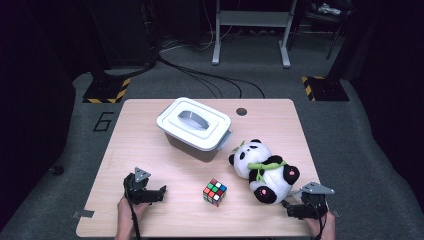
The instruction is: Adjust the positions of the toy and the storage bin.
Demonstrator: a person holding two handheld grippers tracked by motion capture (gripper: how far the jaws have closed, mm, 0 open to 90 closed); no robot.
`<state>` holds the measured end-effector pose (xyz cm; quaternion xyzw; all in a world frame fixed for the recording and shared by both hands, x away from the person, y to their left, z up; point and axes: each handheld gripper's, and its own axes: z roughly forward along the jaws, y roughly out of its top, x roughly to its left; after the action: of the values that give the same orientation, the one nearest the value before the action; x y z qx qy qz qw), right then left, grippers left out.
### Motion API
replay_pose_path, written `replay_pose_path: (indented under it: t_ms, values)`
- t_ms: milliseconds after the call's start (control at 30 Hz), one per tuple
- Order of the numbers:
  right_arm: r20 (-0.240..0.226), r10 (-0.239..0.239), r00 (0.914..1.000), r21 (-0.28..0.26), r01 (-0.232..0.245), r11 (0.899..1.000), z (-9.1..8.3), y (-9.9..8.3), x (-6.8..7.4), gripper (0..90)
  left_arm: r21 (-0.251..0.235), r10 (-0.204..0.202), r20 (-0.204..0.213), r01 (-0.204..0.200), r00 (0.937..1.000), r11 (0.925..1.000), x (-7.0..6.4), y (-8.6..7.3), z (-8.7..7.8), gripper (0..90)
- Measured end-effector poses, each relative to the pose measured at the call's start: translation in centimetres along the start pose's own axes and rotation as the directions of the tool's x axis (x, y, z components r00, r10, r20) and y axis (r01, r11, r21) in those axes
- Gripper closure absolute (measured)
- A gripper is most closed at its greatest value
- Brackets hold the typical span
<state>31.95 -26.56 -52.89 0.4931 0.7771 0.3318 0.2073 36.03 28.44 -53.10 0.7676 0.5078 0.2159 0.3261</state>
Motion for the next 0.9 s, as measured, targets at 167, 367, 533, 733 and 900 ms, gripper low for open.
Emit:
replay_pose_path:
  t_ms: [167, 367, 533, 733, 900]
  values:
    - [0.000, 0.000, 1.0000, 0.000, 0.000, 1.000, 0.0, 0.0, 0.0, 2.6, -0.002, 0.001, 0.001, -0.001, 1.0000, 1.0000, 0.0, 0.0, 0.0, 0.3]
    - [0.000, -0.003, 1.0000, -0.001, 0.003, 1.000, 0.0, 0.0, 0.0, 2.7, -0.004, -0.006, -0.006, 0.005, 1.0000, 1.0000, -0.1, 0.0, 0.0, 0.4]
    - [0.002, -0.002, 1.0000, -0.004, 0.002, 1.000, 0.0, 0.0, -0.1, 3.1, 0.003, 0.002, -0.001, -0.002, 1.0000, 1.0000, -0.1, 0.0, -0.1, 0.3]
    - [0.002, 0.003, 1.0000, -0.004, -0.003, 1.000, 0.0, 0.0, -0.1, 3.2, -0.011, 0.018, -0.004, -0.018, 0.9998, 0.9998, -0.7, 0.3, -0.6, 0.0]
    - [0.006, 0.007, 1.0000, -0.003, -0.007, 1.000, 0.0, 0.0, -0.1, 3.1, -0.026, 0.042, 0.005, -0.042, 0.9991, 0.9988, -1.5, 0.7, -1.4, 0.1]
